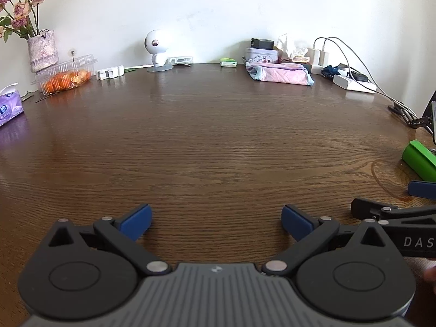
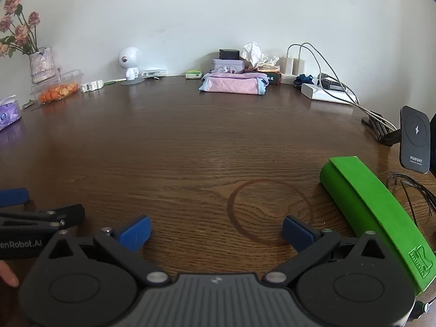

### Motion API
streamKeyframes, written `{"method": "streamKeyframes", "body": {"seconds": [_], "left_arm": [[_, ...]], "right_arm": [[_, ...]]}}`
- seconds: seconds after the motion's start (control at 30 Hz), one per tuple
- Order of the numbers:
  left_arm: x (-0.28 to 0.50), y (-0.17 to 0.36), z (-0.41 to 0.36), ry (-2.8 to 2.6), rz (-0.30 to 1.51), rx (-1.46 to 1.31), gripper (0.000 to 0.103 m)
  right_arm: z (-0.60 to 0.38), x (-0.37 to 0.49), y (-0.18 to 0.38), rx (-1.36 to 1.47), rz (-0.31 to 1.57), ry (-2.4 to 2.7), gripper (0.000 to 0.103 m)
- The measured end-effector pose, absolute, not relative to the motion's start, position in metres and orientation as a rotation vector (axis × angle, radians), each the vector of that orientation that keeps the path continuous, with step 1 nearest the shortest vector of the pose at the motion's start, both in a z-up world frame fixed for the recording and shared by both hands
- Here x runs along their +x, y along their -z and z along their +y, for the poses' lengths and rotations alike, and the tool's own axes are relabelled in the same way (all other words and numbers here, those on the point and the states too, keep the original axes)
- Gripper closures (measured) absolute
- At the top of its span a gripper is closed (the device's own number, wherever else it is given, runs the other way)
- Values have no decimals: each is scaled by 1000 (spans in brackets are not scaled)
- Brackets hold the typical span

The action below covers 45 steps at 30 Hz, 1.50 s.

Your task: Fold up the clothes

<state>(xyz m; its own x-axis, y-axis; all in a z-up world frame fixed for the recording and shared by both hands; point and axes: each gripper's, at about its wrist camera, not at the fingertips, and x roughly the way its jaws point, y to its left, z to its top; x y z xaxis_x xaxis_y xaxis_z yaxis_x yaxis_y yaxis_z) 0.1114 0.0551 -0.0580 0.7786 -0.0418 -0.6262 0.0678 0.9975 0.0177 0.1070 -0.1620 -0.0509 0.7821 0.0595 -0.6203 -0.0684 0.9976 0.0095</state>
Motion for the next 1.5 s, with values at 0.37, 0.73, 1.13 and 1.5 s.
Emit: {"method": "streamKeyframes", "body": {"seconds": [0.37, 0.73, 1.13, 1.5], "left_arm": [[112, 59, 54, 63, 675, 41, 0], [112, 60, 53, 66, 674, 44, 0], [112, 60, 53, 65, 674, 43, 0], [112, 60, 52, 66, 674, 41, 0]], "right_arm": [[-162, 106, 51, -13, 670, -68, 0], [-162, 106, 51, -12, 670, -68, 0], [-161, 106, 51, -11, 670, -67, 0], [-161, 106, 51, -11, 670, -67, 0]]}}
